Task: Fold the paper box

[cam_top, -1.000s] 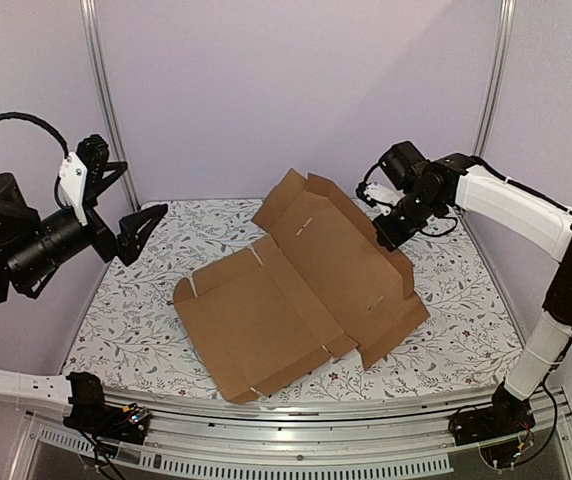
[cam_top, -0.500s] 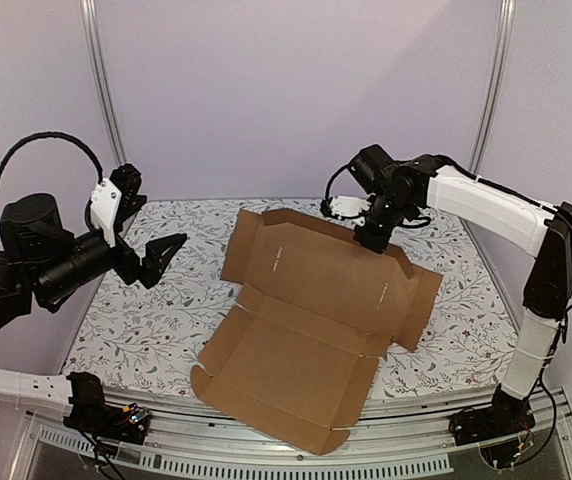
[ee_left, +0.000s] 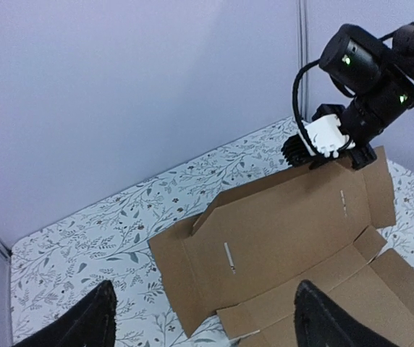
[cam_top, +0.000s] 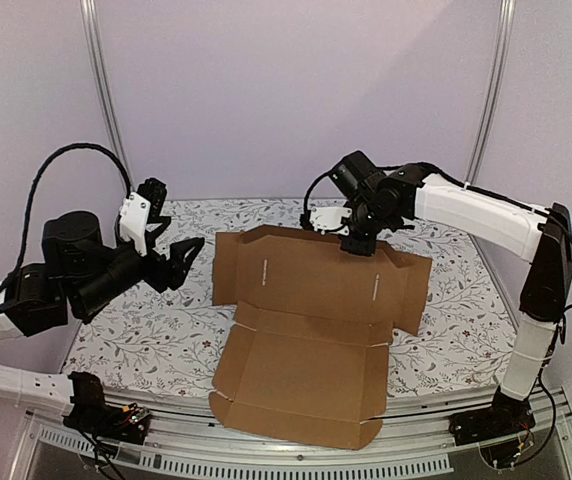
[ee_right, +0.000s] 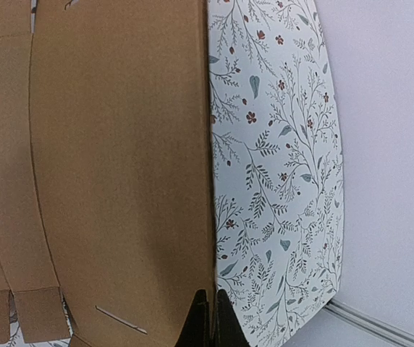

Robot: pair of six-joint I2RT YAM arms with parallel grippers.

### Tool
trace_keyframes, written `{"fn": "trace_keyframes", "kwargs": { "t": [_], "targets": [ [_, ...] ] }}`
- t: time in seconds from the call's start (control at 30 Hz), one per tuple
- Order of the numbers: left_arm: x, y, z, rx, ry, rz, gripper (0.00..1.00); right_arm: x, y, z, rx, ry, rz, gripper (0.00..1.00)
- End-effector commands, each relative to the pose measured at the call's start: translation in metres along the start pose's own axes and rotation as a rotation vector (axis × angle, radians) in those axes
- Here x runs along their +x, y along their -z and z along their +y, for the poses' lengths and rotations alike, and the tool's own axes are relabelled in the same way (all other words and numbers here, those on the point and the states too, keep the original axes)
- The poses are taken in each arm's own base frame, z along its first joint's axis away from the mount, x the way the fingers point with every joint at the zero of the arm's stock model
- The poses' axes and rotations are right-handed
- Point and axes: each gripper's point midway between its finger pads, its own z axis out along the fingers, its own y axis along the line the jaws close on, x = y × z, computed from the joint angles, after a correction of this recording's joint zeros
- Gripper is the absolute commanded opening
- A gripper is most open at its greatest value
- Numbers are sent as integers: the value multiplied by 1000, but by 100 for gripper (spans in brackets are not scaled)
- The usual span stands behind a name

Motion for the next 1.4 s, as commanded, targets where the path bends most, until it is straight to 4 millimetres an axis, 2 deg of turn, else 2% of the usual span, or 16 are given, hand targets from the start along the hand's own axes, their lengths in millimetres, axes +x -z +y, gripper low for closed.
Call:
{"fn": "trace_keyframes", "kwargs": {
  "t": [0.0, 0.17, 0.2, 0.47, 0.67, 0.97, 1.1, 1.37],
  "targets": [
    [-27, -3, -2, -3, 102, -83, 60, -11, 10, 4, 59, 58, -28, 0],
    [-28, -21, -3, -10, 139, -41, 7, -16, 22, 11, 82, 68, -50, 0],
    [-27, -26, -2, -10, 153, -26, 0, -17, 25, 12, 87, 69, -58, 0],
    [-18, -61, 5, 40, 282, 39, 0, -20, 39, 15, 153, 57, -100, 0],
    [-3, -90, 6, 130, 390, 105, 0, -25, 50, 14, 230, 54, -130, 0],
    [29, -129, 10, 145, 474, 218, 0, -34, 58, 21, 273, 41, -165, 0],
    [48, -141, 15, 134, 509, 264, 0, -36, 60, 23, 276, 26, -178, 0],
    [67, -147, -2, 205, 546, 355, 0, -34, 60, 22, 300, 16, -171, 0]
  ]
}}
